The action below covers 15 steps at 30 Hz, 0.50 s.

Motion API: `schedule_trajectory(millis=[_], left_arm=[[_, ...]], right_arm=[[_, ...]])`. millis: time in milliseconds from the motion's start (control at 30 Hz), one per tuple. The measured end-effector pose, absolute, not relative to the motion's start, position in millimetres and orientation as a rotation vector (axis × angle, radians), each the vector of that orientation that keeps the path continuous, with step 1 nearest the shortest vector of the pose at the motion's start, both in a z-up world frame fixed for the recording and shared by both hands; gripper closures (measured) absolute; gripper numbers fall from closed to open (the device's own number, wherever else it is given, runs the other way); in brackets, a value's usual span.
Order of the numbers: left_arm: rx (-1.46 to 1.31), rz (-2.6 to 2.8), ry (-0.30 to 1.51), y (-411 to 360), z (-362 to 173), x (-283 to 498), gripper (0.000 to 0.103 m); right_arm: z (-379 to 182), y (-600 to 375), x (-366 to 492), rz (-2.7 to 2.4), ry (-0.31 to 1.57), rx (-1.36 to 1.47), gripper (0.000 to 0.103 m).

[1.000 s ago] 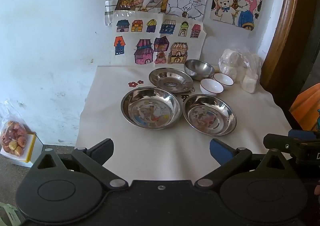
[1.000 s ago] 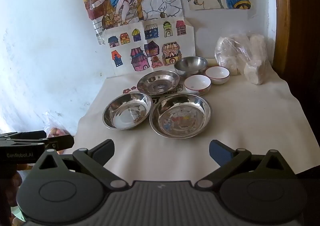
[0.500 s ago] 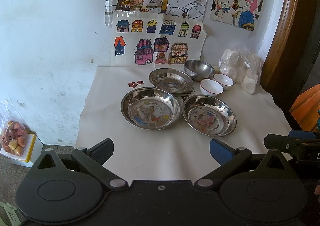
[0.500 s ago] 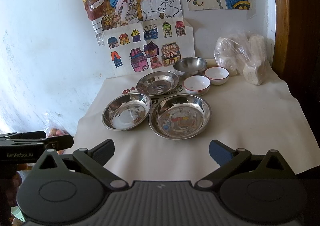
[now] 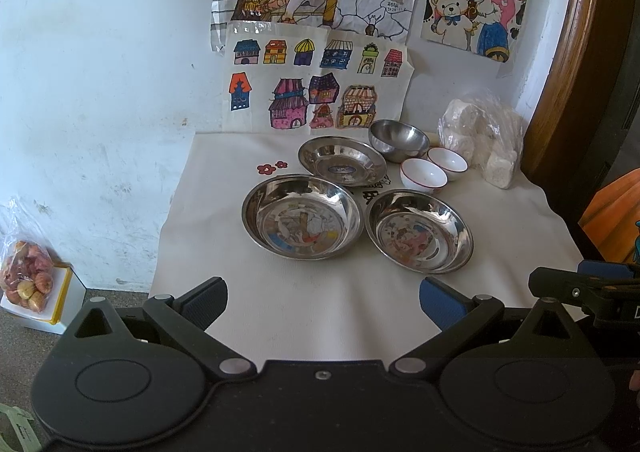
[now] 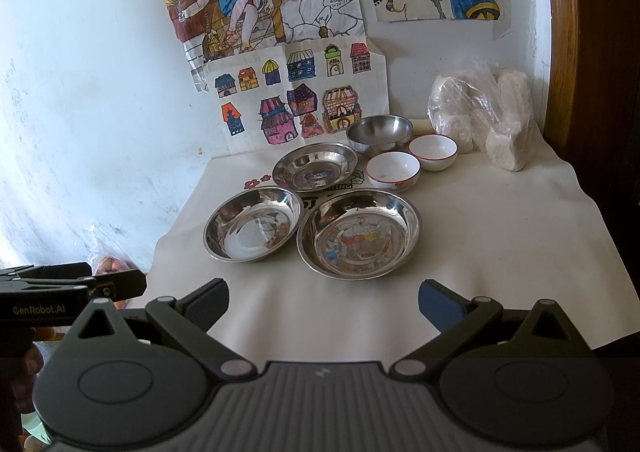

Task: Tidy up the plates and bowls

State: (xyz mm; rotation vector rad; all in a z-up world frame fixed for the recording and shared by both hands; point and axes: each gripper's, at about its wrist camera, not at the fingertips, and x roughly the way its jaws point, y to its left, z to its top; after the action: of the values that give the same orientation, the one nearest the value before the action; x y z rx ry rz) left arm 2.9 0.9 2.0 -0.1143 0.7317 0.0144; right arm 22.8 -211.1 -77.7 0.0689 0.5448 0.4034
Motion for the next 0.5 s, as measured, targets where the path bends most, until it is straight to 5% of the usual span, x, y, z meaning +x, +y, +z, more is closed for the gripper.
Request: schedule_trajectory(millis=[500], left_arm=[[-0.116,0.015,0.731,-0.4,-3.6,5.2,0.001]], right_arm=[[-78.2,-211.1,22.7,0.403,0.544,0.069,0.0]])
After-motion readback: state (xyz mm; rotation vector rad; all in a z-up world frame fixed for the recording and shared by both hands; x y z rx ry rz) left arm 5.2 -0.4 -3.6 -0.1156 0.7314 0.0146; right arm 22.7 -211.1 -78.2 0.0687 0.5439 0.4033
